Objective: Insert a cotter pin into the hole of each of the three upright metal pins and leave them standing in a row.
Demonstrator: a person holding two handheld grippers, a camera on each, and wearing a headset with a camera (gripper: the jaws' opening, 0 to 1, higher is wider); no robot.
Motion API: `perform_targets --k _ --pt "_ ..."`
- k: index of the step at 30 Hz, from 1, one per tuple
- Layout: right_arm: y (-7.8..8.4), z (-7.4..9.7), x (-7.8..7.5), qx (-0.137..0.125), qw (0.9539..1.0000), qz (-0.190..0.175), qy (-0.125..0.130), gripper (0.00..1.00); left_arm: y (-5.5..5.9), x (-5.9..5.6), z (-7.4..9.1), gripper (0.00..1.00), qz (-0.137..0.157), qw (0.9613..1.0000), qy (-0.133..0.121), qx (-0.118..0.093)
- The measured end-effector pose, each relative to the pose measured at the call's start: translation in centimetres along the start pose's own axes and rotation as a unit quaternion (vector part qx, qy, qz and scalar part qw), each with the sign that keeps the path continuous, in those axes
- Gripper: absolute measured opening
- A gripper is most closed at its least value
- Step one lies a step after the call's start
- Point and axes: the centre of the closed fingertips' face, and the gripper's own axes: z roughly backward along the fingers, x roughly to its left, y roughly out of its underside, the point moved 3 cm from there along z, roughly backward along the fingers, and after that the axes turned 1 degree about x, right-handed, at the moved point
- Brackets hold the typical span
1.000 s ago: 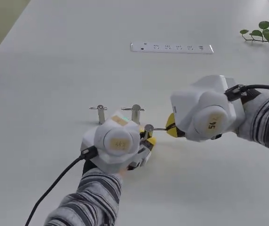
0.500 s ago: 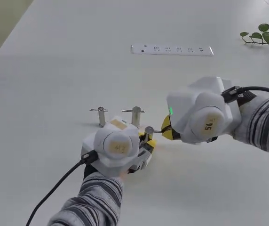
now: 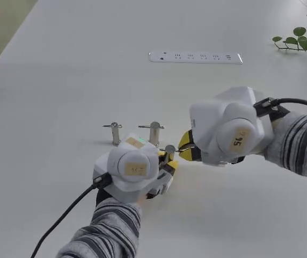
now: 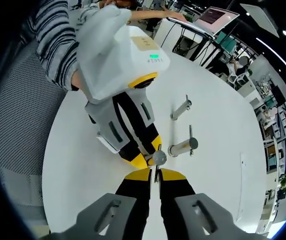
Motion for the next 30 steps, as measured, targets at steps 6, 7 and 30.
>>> perform_targets --k 6,7,30 --pt "0.2 0.4 -0.1 -0.004 0.9999 -0.01 0.007 0.07 0.0 0.0 0.0 0.11 -0.002 1.0 0.0 0.001" --pt "0.2 0.5 -0.1 -0.005 0.9998 -0.016 0.009 0.07 0.0 0.0 0.0 0.11 -0.001 1.0 0.0 0.001" --pt "1.8 0.4 -0.1 0.006 0.9981 -0.061 0.008 0.0 0.2 0.0 0.0 0.11 0.002 1.0 -0.001 0.003"
